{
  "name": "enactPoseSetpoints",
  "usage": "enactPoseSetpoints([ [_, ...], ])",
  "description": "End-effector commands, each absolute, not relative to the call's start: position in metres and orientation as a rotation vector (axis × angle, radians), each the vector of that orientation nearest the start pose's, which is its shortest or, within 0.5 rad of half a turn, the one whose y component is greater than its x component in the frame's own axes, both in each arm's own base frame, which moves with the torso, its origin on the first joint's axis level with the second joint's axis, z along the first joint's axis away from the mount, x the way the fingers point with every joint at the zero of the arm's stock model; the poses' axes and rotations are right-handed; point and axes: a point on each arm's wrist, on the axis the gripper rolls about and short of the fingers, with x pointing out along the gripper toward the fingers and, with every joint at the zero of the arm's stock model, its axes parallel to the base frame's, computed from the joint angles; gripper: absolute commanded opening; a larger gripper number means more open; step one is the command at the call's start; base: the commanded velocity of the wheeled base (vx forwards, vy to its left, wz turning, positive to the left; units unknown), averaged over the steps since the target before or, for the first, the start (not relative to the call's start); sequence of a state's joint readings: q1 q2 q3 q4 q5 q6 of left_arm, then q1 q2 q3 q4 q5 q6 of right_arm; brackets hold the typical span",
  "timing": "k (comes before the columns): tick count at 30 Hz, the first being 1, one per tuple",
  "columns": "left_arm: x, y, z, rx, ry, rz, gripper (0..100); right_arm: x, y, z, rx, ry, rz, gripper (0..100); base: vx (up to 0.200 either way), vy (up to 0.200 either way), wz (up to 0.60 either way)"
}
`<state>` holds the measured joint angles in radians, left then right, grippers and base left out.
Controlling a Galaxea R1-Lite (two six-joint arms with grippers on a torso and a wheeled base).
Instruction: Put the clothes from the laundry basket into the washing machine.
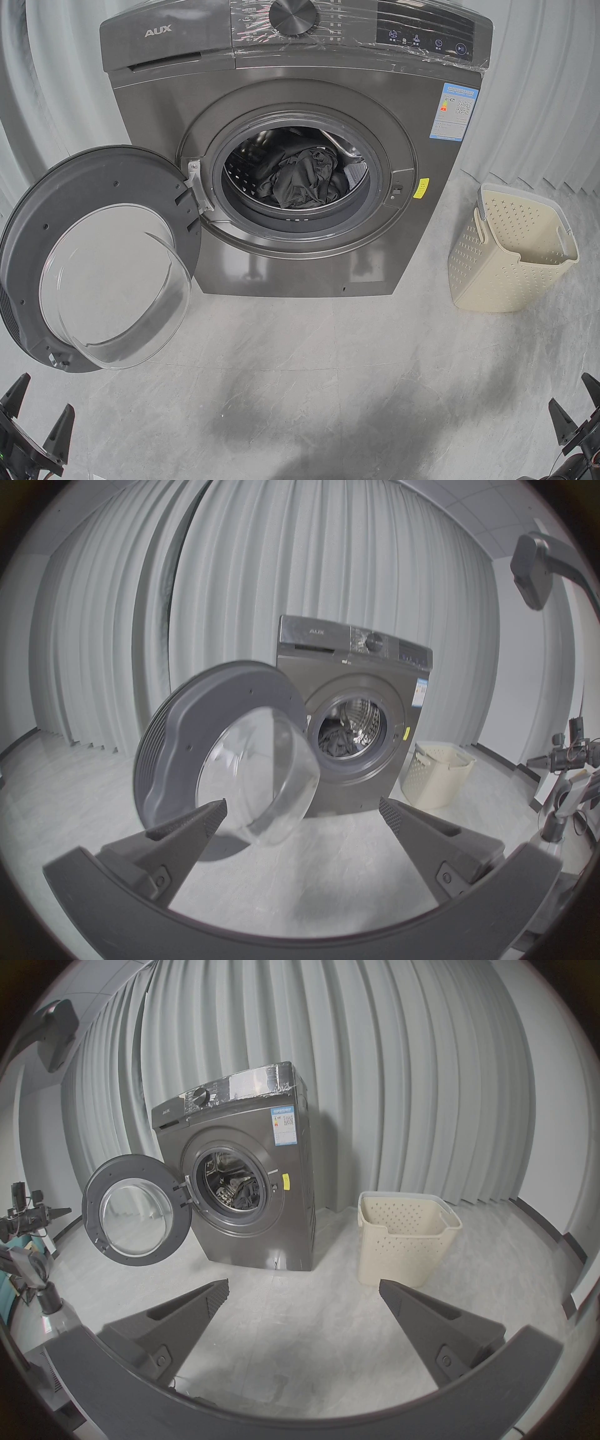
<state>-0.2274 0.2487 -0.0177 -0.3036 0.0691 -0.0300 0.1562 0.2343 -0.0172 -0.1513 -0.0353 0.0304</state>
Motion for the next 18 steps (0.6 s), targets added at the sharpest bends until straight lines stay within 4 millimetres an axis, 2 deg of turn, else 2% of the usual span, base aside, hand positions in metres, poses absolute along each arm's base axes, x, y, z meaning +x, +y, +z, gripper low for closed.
enactPoseSetpoints([
  [1,-0.016,0.002,0.095,-0.033,-0.08,-0.105,100,-0.014,-0.003,0.085,0.04,0.029,0.087,100,0.0,0.0,0.0],
  [4,-0.016,0.002,0.089,-0.019,-0.028,0.0,100,-0.014,-0.006,0.084,0.029,0.03,-0.039,100,0.0,0.0,0.0],
  [6,-0.019,0.001,0.083,-0.008,-0.02,0.044,100,-0.014,-0.007,0.085,0.041,0.028,-0.05,100,0.0,0.0,0.0],
  [8,-0.023,0.0,0.075,0.008,0.005,0.005,100,-0.014,-0.007,0.085,0.043,0.027,-0.054,100,0.0,0.0,0.0],
  [11,-0.023,0.0,0.075,0.009,0.008,0.003,100,-0.014,-0.007,0.085,0.043,0.027,-0.054,100,0.0,0.0,0.0],
  [14,-0.023,-0.001,0.075,0.001,0.005,-0.021,100,-0.018,-0.004,0.084,0.018,0.0,-0.15,100,0.0,0.0,0.0],
  [18,-0.023,-0.001,0.075,0.006,0.006,-0.023,100,-0.023,-0.001,0.083,-0.032,-0.067,-0.056,100,0.0,0.0,0.0],
])
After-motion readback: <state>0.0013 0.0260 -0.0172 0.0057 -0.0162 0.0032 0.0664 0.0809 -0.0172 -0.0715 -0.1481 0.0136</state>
